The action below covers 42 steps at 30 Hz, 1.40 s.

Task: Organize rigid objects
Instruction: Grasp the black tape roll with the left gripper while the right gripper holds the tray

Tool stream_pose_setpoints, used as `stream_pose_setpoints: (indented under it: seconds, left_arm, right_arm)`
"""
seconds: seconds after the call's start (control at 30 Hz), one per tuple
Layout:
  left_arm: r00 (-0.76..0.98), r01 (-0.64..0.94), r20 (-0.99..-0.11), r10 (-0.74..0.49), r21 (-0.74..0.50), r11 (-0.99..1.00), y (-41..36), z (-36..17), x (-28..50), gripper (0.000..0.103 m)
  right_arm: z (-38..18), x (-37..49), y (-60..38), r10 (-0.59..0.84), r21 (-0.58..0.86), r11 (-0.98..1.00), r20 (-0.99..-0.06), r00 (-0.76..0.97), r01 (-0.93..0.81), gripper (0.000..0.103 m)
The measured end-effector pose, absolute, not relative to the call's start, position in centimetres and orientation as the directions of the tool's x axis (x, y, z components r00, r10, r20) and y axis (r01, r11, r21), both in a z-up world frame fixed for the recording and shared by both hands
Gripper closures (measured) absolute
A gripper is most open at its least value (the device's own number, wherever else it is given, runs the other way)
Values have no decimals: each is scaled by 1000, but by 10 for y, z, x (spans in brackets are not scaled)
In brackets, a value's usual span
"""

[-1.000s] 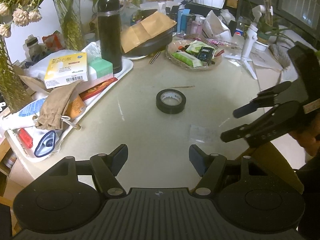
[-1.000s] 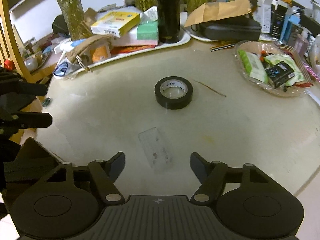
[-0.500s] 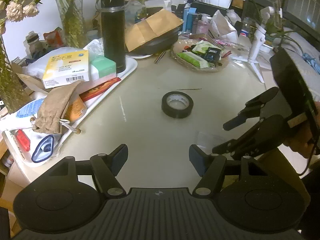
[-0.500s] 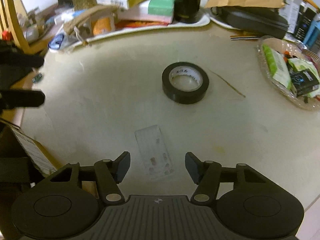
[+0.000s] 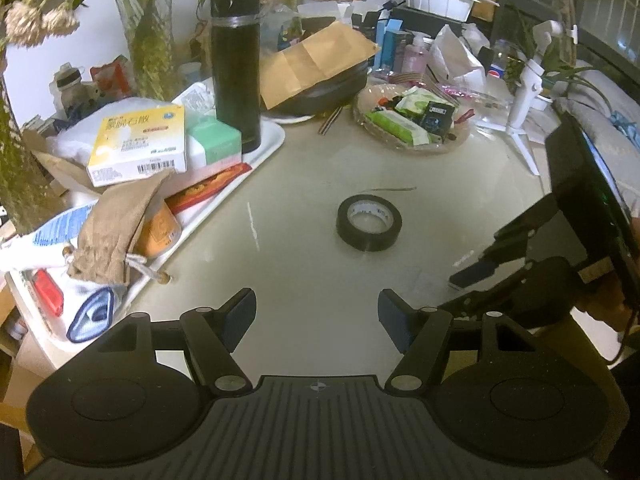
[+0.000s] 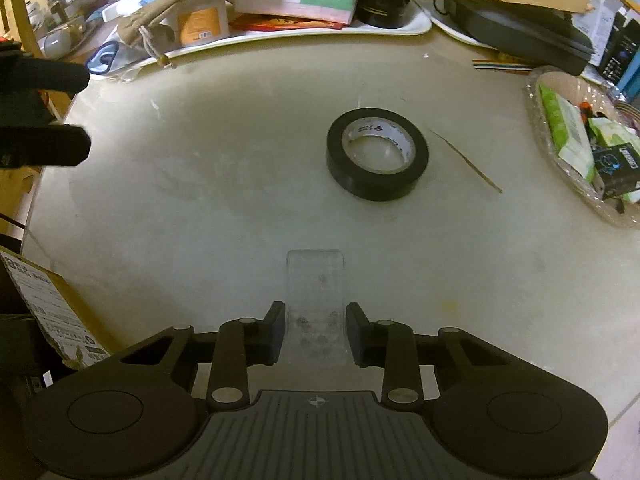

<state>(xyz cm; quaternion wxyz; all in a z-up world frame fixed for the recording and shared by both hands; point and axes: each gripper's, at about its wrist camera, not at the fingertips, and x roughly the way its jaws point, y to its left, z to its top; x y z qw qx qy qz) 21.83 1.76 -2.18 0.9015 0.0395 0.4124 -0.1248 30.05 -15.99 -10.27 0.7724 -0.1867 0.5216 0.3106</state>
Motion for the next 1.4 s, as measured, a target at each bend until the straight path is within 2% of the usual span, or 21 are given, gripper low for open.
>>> stream_pose_setpoints:
  seconds: [0.43, 0.53, 0.7, 0.9, 1.4]
  left_arm:
    - [634, 309, -745, -206, 0, 951, 0, -23, 245, 36]
    - [633, 330, -740, -225, -5, 944, -5, -25, 253, 32]
    - [628, 371, -735, -257, -8, 929, -16, -30, 267, 19]
    - [617, 426, -736, -280, 13, 905, -31, -41, 281, 10]
    - [560, 447, -799, -221, 66, 892, -63, -87, 336, 9]
  right_arm:
    - [-81, 291, -204, 296, 40, 808, -891, 345, -588, 68]
    - [-76, 289, -216, 315, 72, 825, -882, 350, -561, 68]
    - [-68, 288, -232, 322, 88, 848, -869, 375, -523, 68]
    - [-70, 286, -248, 309, 91, 868, -869, 386, -489, 68]
    - [-72, 281, -278, 331, 138, 886, -857, 395, -443, 68]
